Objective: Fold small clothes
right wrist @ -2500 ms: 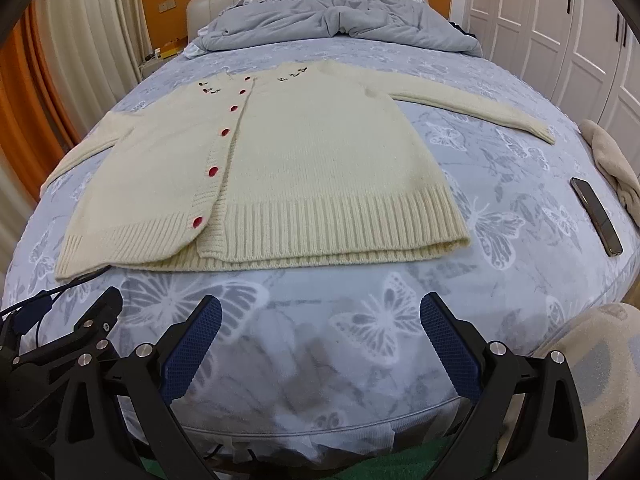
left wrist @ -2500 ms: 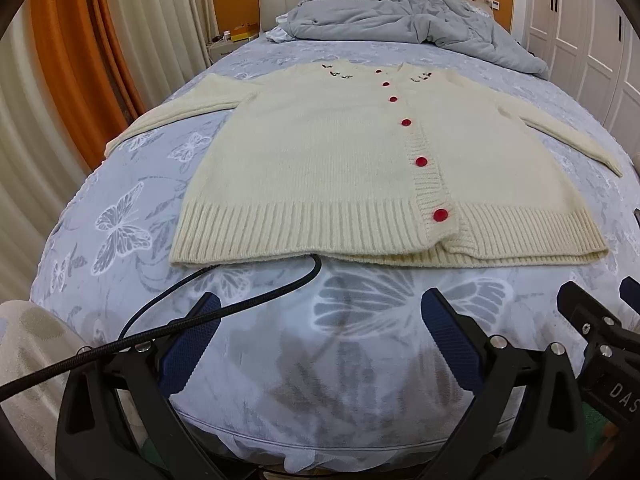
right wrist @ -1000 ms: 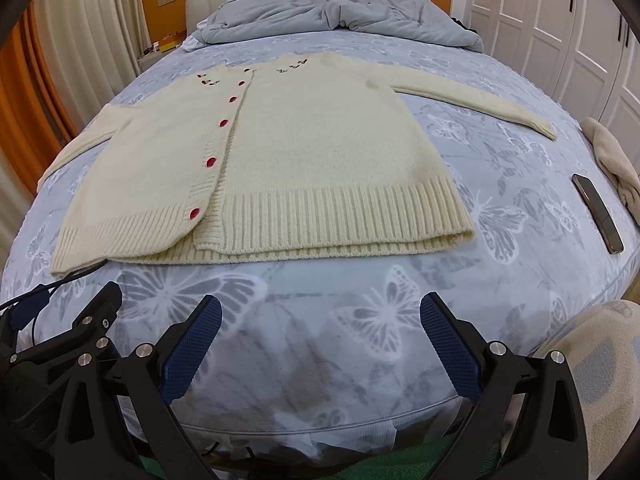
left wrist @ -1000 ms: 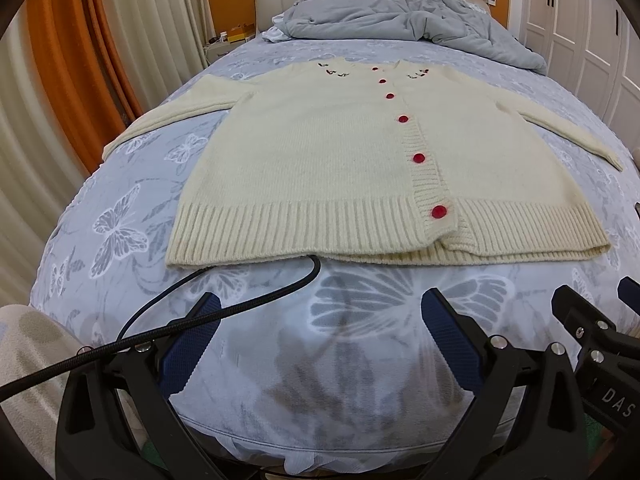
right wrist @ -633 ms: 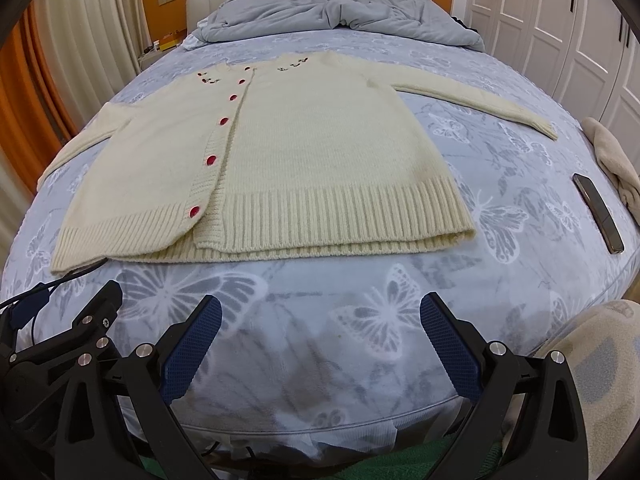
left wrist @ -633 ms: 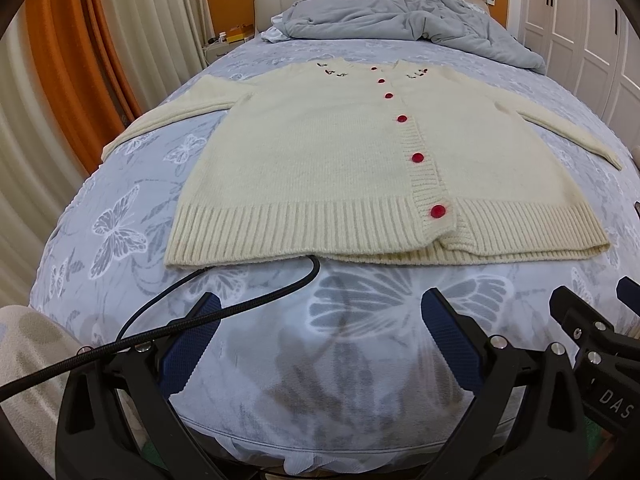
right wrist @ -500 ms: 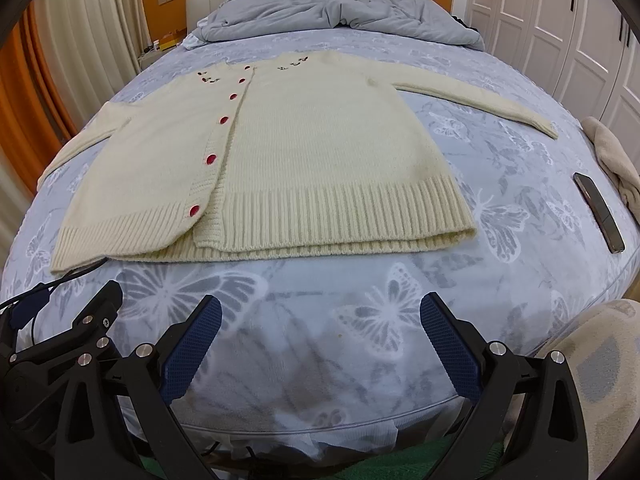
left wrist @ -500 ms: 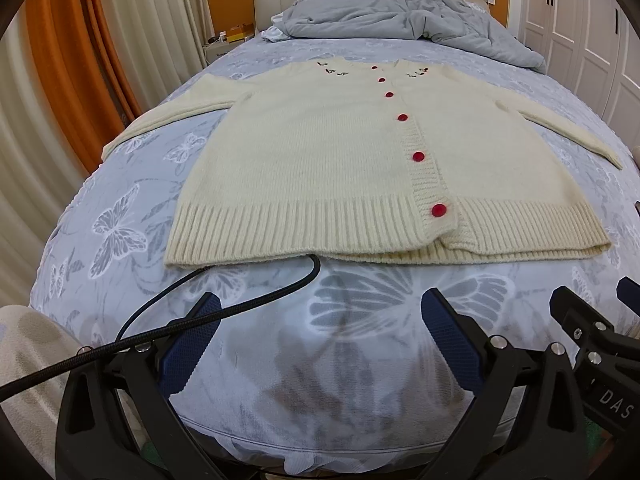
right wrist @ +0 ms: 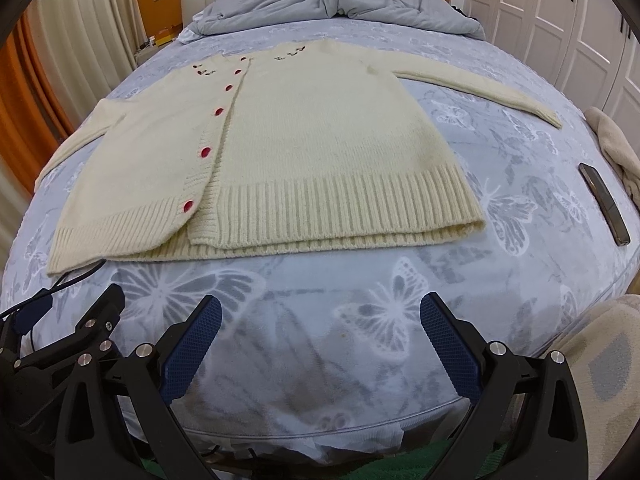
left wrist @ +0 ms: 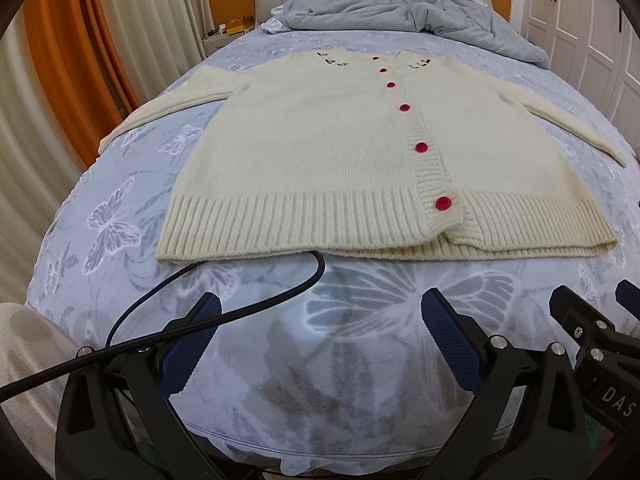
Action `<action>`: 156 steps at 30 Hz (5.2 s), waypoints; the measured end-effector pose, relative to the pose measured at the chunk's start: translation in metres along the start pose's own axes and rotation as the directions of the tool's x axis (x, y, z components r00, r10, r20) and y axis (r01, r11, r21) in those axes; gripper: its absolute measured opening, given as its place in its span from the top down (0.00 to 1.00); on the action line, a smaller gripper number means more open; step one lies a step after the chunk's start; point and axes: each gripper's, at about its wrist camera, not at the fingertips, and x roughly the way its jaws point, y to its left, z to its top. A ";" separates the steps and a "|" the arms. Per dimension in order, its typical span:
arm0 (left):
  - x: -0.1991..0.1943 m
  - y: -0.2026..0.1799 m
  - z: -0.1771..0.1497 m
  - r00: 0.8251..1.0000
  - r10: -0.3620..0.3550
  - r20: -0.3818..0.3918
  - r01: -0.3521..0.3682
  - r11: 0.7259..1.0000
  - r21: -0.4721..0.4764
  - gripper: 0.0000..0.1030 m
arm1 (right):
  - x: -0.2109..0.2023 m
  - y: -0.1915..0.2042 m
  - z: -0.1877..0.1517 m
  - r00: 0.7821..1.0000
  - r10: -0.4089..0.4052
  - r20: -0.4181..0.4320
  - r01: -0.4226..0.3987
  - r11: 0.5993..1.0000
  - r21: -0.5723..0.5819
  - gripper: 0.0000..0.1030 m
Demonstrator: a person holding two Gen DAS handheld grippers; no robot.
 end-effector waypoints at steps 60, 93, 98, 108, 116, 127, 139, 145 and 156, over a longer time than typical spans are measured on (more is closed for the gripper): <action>0.193 0.067 0.270 0.947 -0.320 -0.042 0.257 0.827 -0.499 0.05 | 0.186 -0.094 0.290 0.891 0.451 0.046 -0.453 0.879 0.151 0.53; 0.230 0.095 0.257 0.934 -0.350 0.072 0.330 0.765 -0.553 0.78 | 0.222 -0.103 0.311 0.981 0.195 -0.009 -0.192 0.971 0.140 0.92; 0.186 0.222 0.224 0.971 -0.152 0.187 0.241 0.648 -0.723 0.28 | 0.131 -0.084 0.265 0.977 0.191 0.092 -0.189 0.981 -0.035 0.69; 0.233 0.414 0.201 0.998 0.042 0.037 0.022 0.320 -0.947 0.33 | 0.101 -0.072 0.135 0.964 0.262 -0.042 -0.258 0.963 0.073 0.55; 0.192 0.372 0.277 0.987 0.008 0.163 0.127 0.587 -0.800 0.92 | 0.097 -0.059 0.130 0.971 0.240 -0.003 -0.240 0.970 0.042 0.51; 0.102 0.040 0.338 0.764 -0.605 0.224 0.645 0.715 -0.269 0.45 | 0.112 -0.081 0.132 0.959 0.283 0.005 -0.281 0.950 0.132 0.49; 0.186 0.084 0.253 0.852 -0.512 0.105 0.456 0.629 -0.630 0.32 | 0.122 -0.093 0.198 0.925 0.378 0.038 -0.379 0.910 0.169 0.45; 0.214 0.129 0.262 0.881 -0.461 0.107 0.381 0.556 -0.739 0.32 | 0.176 -0.075 0.268 0.939 0.345 0.000 -0.337 0.916 0.219 0.37; 0.220 0.164 0.255 0.931 -0.319 0.179 0.322 0.485 -0.813 0.92 | 0.134 -0.020 0.332 0.940 0.309 0.146 -0.313 0.950 0.001 0.92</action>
